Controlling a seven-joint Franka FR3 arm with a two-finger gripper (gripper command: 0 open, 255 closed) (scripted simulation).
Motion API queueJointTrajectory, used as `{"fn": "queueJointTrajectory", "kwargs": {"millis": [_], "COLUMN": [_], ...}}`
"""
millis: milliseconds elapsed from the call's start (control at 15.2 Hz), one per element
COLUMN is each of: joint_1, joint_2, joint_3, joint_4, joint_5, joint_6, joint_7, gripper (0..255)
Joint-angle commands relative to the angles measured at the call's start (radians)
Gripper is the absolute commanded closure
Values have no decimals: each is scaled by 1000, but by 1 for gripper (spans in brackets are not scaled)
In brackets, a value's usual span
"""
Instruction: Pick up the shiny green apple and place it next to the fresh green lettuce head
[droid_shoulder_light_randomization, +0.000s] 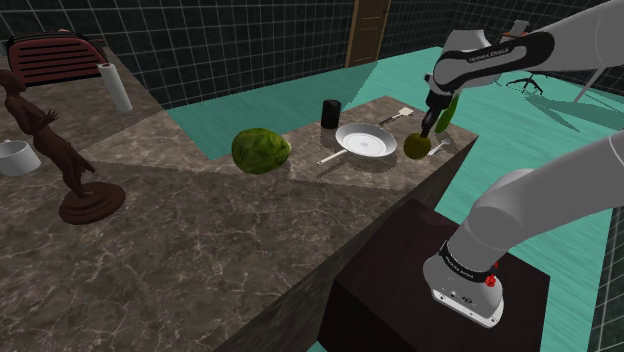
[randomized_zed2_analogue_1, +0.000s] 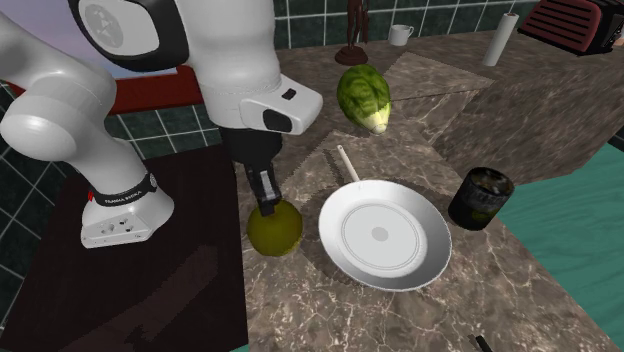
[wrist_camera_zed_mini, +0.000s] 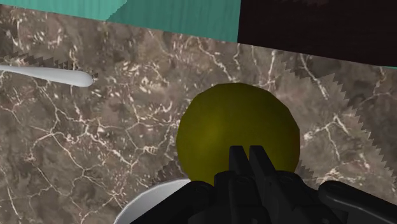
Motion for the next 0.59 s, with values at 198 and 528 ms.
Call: {"fn": "queueJointTrajectory", "kwargs": {"millis": [198, 528], "joint_1": [-1, 0], "joint_2": [-32, -54], "joint_3": [21, 40], "joint_4": [48, 98], "joint_5": [6, 15], "joint_6": [-80, -152], "joint_7": [-1, -4], "gripper": [255, 255]}}
